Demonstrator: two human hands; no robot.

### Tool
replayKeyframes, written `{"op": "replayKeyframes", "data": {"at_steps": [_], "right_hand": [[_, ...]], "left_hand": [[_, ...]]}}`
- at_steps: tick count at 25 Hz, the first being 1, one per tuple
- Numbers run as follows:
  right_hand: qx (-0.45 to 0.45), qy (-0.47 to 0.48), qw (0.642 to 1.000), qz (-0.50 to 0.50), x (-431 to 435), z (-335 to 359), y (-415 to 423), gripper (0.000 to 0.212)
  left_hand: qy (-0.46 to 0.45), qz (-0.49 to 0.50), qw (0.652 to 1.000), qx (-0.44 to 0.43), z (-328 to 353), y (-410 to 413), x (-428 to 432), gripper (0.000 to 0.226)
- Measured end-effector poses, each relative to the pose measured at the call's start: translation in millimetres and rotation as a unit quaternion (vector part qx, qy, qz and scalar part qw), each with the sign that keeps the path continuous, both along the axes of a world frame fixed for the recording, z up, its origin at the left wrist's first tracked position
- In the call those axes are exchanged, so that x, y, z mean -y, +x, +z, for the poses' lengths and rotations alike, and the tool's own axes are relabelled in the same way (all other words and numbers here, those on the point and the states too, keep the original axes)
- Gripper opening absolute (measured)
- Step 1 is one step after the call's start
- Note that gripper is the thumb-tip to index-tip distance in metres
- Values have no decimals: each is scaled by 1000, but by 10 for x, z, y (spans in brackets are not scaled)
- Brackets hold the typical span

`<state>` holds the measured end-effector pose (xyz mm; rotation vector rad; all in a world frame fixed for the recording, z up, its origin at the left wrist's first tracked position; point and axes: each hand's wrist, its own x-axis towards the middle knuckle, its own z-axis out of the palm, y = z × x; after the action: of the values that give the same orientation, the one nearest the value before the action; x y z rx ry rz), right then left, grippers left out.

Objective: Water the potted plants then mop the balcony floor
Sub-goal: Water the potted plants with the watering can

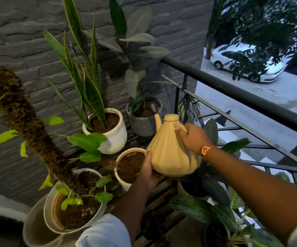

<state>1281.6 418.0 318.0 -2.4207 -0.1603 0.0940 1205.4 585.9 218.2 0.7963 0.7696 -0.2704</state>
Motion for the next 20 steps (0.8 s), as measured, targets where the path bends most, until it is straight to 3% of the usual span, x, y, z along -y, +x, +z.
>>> {"op": "replayKeyframes", "data": {"at_steps": [4, 8, 12, 16, 20], "right_hand": [[3, -52, 999, 5, -242, 178, 484, 36], [-6, -86, 996, -7, -502, 281, 919, 42], [-20, -119, 992, -26, -676, 361, 1179, 45], [-50, -103, 993, -43, -772, 395, 1373, 50], [-48, -86, 994, -51, -856, 489, 1449, 49]], "left_hand": [[-29, -4, 1000, -4, -13, 440, -128, 72], [-62, 5, 998, -26, -89, 781, -276, 92], [-98, 9, 995, -22, -42, 955, -352, 70], [-104, 20, 994, -36, 25, 1052, -391, 90], [-103, 30, 993, -46, 131, 1127, -401, 82]]}}
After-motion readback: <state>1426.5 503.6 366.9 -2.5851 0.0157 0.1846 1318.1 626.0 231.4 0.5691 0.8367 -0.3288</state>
